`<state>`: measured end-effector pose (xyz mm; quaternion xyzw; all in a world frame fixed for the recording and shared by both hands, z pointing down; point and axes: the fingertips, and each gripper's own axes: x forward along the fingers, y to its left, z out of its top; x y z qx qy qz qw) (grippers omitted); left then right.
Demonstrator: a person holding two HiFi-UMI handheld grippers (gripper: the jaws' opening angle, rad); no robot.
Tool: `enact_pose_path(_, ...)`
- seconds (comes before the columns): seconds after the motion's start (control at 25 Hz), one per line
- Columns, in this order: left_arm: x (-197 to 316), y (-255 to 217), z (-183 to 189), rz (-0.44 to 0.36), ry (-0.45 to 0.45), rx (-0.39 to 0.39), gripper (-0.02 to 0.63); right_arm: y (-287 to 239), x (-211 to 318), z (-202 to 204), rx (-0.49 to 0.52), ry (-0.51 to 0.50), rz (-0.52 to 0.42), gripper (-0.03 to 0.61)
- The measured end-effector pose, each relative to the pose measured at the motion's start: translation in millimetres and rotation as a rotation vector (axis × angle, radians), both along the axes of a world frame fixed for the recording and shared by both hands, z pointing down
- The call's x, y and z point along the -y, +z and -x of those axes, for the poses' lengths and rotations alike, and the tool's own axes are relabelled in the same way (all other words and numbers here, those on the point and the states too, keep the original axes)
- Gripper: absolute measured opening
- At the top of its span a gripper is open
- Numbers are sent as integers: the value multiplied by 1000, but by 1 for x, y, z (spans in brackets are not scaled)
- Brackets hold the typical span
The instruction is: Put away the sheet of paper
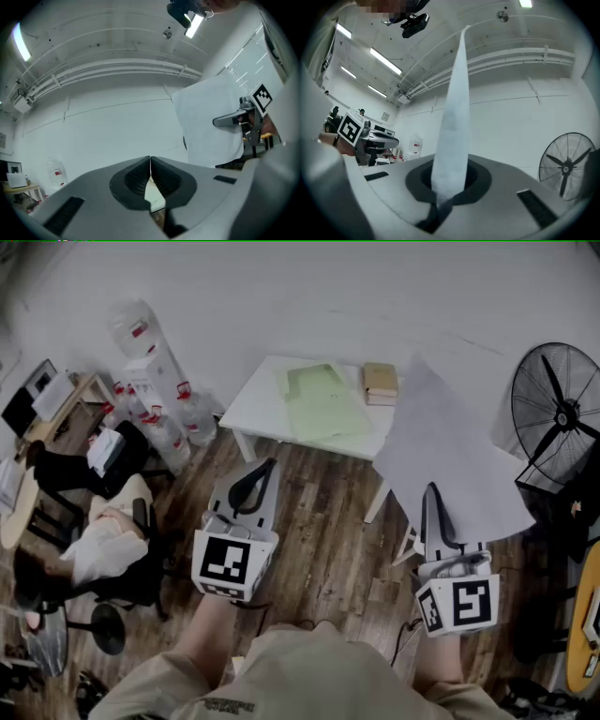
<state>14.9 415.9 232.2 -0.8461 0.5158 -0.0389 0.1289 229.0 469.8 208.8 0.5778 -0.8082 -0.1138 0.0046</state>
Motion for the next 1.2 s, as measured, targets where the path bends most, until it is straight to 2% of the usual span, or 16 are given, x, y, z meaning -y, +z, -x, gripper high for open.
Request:
enact_pose_path(0.28,-5,7,-2,20,-6,17,21,16,2,1,9,-32,59,23)
enact_pose_path(0.4,-7,5,-7,20,2,6,21,18,2,-1,13,-30,63,23)
enact_pose_path(0.56,-10,6,-10,16,-5,31,21,17,0,-3,12,-39,63,23)
enact_pose_path(0.8,-15,9,-6,34,-17,15,21,25,0,5,25,-93,116,23)
enact_pose_path(1.2,13,18,13,52,-48,-2,21,46,40,13,69,-91,179,23)
